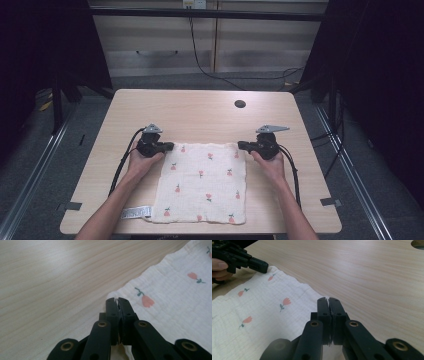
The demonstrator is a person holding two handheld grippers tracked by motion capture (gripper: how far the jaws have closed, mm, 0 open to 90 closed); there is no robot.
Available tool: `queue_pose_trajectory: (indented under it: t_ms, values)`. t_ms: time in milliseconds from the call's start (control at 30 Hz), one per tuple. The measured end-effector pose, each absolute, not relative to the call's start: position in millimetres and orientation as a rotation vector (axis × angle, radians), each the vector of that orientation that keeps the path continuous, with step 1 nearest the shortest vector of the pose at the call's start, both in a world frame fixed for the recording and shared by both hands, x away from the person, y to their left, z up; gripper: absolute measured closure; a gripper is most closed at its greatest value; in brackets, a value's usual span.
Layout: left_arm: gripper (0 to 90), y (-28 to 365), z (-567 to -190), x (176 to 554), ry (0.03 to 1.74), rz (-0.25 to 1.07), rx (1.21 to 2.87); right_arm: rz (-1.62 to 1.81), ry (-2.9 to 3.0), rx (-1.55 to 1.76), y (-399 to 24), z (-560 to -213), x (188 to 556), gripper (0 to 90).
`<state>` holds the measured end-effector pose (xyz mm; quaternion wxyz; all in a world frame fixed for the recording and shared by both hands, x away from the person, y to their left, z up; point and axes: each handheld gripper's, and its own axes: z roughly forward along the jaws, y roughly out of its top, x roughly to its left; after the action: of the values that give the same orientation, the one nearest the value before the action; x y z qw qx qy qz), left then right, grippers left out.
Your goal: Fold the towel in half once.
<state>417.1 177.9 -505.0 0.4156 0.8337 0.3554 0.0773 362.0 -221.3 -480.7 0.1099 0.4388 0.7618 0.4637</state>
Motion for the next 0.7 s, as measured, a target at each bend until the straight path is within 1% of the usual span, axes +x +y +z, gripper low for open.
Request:
queue_pose_trajectory:
  t_ms: [700]
  values:
    - [87.8, 192, -466, 396, 0.831, 0.205, 1.968, 1.418, 2.16, 1.281, -232, -464, 358, 88.6]
